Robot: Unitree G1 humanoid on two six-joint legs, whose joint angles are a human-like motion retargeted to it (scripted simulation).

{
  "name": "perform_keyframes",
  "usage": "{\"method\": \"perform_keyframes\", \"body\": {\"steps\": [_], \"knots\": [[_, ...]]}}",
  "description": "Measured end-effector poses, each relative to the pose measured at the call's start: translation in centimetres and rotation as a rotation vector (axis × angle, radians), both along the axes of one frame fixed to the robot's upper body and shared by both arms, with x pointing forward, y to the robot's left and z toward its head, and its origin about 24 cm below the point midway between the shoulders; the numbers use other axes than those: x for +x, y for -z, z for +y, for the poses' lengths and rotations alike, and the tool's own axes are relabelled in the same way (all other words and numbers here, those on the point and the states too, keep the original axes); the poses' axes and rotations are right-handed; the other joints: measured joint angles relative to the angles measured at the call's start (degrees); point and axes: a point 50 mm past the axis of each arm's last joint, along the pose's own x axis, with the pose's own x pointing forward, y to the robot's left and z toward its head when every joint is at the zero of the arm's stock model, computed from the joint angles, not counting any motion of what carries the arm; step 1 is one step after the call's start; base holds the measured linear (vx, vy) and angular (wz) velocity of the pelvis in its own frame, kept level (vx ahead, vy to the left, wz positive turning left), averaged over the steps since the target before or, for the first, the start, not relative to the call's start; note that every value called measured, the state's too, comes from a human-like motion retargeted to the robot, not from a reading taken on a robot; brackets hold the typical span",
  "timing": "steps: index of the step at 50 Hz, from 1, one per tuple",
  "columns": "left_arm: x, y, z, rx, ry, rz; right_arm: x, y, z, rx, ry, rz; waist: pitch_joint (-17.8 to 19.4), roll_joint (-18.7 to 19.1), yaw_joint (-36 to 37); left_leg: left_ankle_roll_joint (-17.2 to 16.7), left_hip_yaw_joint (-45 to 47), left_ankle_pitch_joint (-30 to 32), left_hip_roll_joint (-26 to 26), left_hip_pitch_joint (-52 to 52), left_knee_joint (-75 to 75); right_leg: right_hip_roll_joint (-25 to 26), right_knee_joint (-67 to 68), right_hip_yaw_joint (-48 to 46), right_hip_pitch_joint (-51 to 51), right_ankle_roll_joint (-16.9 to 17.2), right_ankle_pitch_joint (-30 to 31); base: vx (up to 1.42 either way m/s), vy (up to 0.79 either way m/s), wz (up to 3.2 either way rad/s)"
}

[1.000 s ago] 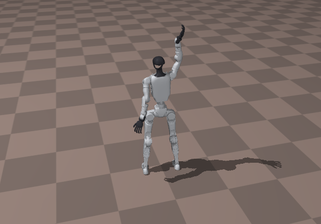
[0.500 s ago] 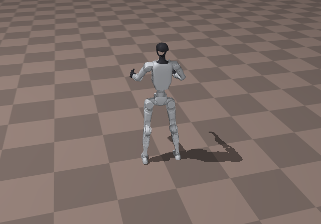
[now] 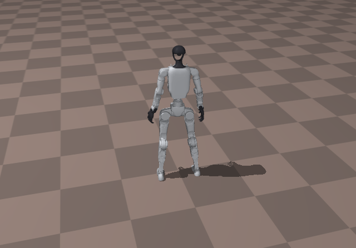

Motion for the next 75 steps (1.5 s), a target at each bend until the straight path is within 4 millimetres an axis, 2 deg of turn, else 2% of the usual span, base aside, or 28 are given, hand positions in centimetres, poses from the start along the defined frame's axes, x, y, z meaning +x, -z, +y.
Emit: {"method": "perform_keyframes", "body": {"steps": [4,7,11,13,15,18,20,22,25,27,30,32,35,39,42,46,47,48,50,52,55,60,64,65,66,67,71,75], "knots": [[1.0,-0.2,0.1,0.016,-0.007,-0.015,1.1,-0.2,0.0,-0.046,0.0,-0.018,0.59,-0.39,0.46,0.09,-0.32,0.08,0.02,0.07,-0.07,-0.02,-0.01,-0.31,0.21,0.02,0.05,0.0,0.0,0.0],[3.1,-0.8,0.3,0.054,0.014,-0.054,3.5,-0.9,-0.4,-0.111,-0.043,-0.077,0.83,-0.52,0.53,0.07,-0.48,0.06,0.03,0.15,0.01,-0.01,0.03,-0.46,0.4,0.04,0.05,0.0,0.0,0.0],[7.8,-2.6,0.6,0.136,0.15,-0.171,9.1,-3.5,-1.0,-0.223,-0.192,-0.261,0.83,-0.62,0.23,0.06,-0.49,-0.03,-0.04,0.26,0.17,-0.08,0.07,-0.46,0.57,0.17,0.06,0.0,0.0,0.0],[10.9,-4.3,0.8,0.194,0.283,-0.273,12.7,-5.9,-1.1,-0.29,-0.325,-0.399,0.67,-0.65,0.04,0.07,-0.41,-0.08,-0.1,0.29,0.26,-0.13,0.07,-0.38,0.61,0.32,0.08,0.0,0.0,0.0],[14.3,-6.9,0.6,0.258,0.455,-0.414,16.5,-9.2,-0.8,-0.366,-0.488,-0.56,0.39,-0.65,-0.09,0.08,-0.3,-0.13,-0.17,0.32,0.36,-0.19,0.07,-0.26,0.63,0.52,0.13,0.0,0.0,0.0],[19.5,-13.3,-0.6,0.348,0.747,-0.703,21.5,-15.9,0.6,-0.483,-0.761,-0.831,-0.28,-0.6,-0.07,0.05,-0.14,-0.17,-0.28,0.32,0.49,-0.28,0.02,-0.06,0.62,0.87,0.25,0.0,0.0,0.0],[22.0,-19.2,-2.2,0.39,0.936,-0.929,24.0,-21.6,2.2,-0.565,-0.95,-1.022,-0.36,-0.56,0.06,-0.04,-0.09,-0.22,-0.34,0.34,0.63,-0.33,0.1,0.05,0.64,1.13,0.28,0.0,0.0,0.0],[23.2,-25.4,-4.4,0.422,1.113,-1.159,25.2,-27.4,4.4,-0.648,-1.138,-1.208,-0.93,-0.54,0.23,-0.19,-0.11,-0.25,-0.37,0.29,0.73,-0.34,0.05,0.08,0.66,1.39,0.37,0.0,0.0,0.0],[22.4,-34.5,-8.1,0.48,1.368,-1.481,24.7,-35.7,8.4,-0.781,-1.411,-1.474,-1.98,-0.55,0.44,-0.44,-0.26,-0.31,-0.37,0.09,0.89,-0.34,-0.07,0.01,0.65,1.74,0.49,0.0,0.0,0.0],[20.6,-39.0,-10.4,0.537,1.539,-1.665,23.0,-39.7,11.1,-0.849,-1.598,-1.623,-3.28,-0.53,0.51,-0.73,-0.46,-0.57,-0.24,-0.05,1.09,-0.23,-0.32,-0.18,0.83,1.8,0.56,0.0,0.0,0.0],[17.3,-44.0,-13.2,0.655,1.762,-1.898,19.7,-44.2,14.7,-0.955,-1.858,-1.802,-4.44,-0.5,0.58,-1.12,-0.85,-1.04,-0.02,-0.35,1.59,-0.03,-0.59,-0.55,1.1,1.79,0.58,0.0,0.0,0.0],[15.6,-46.1,-14.2,0.746,1.87,-1.982,17.6,-46.2,16.3,-1.024,-1.97,-1.896,-5.1,-0.61,0.6,-1.23,-0.99,-0.98,0.01,-0.68,1.61,-0.02,-0.72,-0.72,0.92,1.92,0.67,0.0,0.0,0.0],[13.6,-47.9,-14.4,0.889,1.992,-2.018,15.0,-47.8,17.4,-1.1,-2.119,-1.947,-6.11,-0.85,0.49,-0.93,-0.9,-1.52,-0.02,-1.79,2.51,-0.12,0.01,-1.12,-0.03,2.52,0.43,0.0,0.0,0.0],[12.3,-48.9,-11.9,1.095,2.012,-1.908,13.1,-47.9,15.4,-1.179,-2.205,-1.831,-5.74,-1.01,0.46,-2.34,-1.2,-0.74,0.68,-1.71,1.59,0.59,-1.08,-1.33,0.25,2.63,1.26,0.0,0.0,0.0],[12.1,-49.7,-8.5,1.277,1.902,-1.77,12.8,-47.7,11.8,-1.266,-2.119,-1.666,-4.77,-1.07,0.45,-3.23,-1.29,-0.74,1.56,-1.82,1.66,1.49,-1.21,-1.71,0.32,2.63,1.56,0.01,-0.04,0.03],[13.1,-51.6,-2.9,1.495,1.636,-1.545,14.4,-48.9,5.2,-1.438,-1.825,-1.41,-5.33,-0.97,-0.52,-3.57,-1.82,-0.8,1.68,-1.75,1.8,1.75,-1.09,-2.44,0.73,2.63,1.49,0.01,0.0,0.05],[12.4,-52.5,-1.6,1.559,1.579,-1.488,14.0,-49.8,3.6,-1.499,-1.753,-1.346,-4.93,-0.97,-1.14,-3.58,-2.05,-0.82,1.58,-1.84,1.84,1.68,-0.97,-2.69,0.74,2.63,1.38,0.03,0.01,0.22],[10.0,-53.5,-0.4,1.64,1.497,-1.462,12.2,-51.0,2.4,-1.577,-1.669,-1.314,-2.93,-0.95,-2.02,-3.58,-2.3,-0.85,1.47,-2.05,1.91,1.58,-0.81,-2.95,0.64,2.63,1.22,0.03,0.01,0.2],[8.3,-54.0,0.6,1.694,1.417,-1.426,11.1,-51.8,0.9,-1.635,-1.571,-1.252,-1.59,-0.99,-3.13,-3.58,-2.55,-1.06,1.39,-1.91,2.14,1.49,-0.87,-3.2,1.06,2.63,1.1,0.0,0.0,0.0],[8.2,-54.0,0.0,1.705,1.447,-1.441,11.1,-52.1,1.0,-1.661,-1.574,-1.245,-1.09,-1.19,-3.82,-3.59,-2.75,-1.11,1.26,-1.63,2.11,1.36,-0.87,-3.44,1.46,2.63,0.96,0.0,0.0,0.0],[9.2,-53.2,-2.7,1.663,1.598,-1.541,11.9,-51.8,3.3,-1.671,-1.692,-1.328,-1.32,-1.44,-4.15,-3.58,-2.87,-1.12,1.23,-1.19,2.01,1.23,-0.89,-3.56,1.95,2.63,0.82,0.0,0.0,0.0],[10.9,-52.0,-8.4,1.488,1.883,-1.768,13.5,-51.5,9.5,-1.613,-1.961,-1.567,-3.33,-1.17,-3.44,-3.37,-2.47,-1.14,1.17,-0.63,1.82,0.98,-0.92,-3.03,2.19,2.63,0.68,0.0,0.0,0.0],[11.7,-51.6,-12.0,1.365,2.016,-1.919,14.2,-50.9,14.3,-1.506,-2.083,-1.788,-5.36,-1.35,-3.05,-2.52,-2.11,-1.06,0.4,-0.55,1.69,0.19,-0.68,-2.39,1.87,2.62,0.45,0.0,0.0,0.0],[11.7,-51.5,-12.8,1.331,2.031,-1.959,14.2,-50.8,15.4,1.451,2.077,1.827,-5.99,-1.34,-3.01,-2.31,-2.03,-1.04,0.24,-0.62,1.67,0.02,-0.73,-2.23,1.75,2.61,0.46,0.0,0.0,0.0],[11.7,-51.6,-13.5,1.308,2.044,-1.992,14.2,-50.8,16.3,1.409,2.061,1.843,-6.2,-1.32,-2.63,-2.19,-1.94,-1.0,0.27,-0.78,1.68,0.07,-0.71,-2.11,1.52,2.44,0.47,0.0,0.0,0.0],[11.8,-51.7,-14.2,-1.273,-2.036,2.004,14.2,-50.8,17.1,1.368,2.046,1.858,-6.41,-1.31,-2.29,-2.08,-1.86,-0.98,0.31,-0.91,1.71,0.13,-0.68,-1.99,1.33,2.29,0.48,0.0,0.0,0.0],[12.4,-51.7,-15.9,-1.19,-2.024,2.032,14.4,-50.5,19.6,1.247,2.022,1.888,-6.82,-1.55,-1.42,-1.85,-1.7,-0.94,0.39,-1.13,1.89,0.26,-0.57,-1.72,1.02,1.93,0.49,0.0,0.0,0.0],[12.8,-51.1,-15.2,-1.212,-2.073,2.019,14.5,-49.5,19.4,1.205,2.09,1.86,-6.37,-1.97,-0.87,-2.01,-1.71,-0.9,0.36,-1.0,1.88,0.22,-0.52,-1.76,1.14,2.1,0.51,0.0,0.0,0.0]]}}
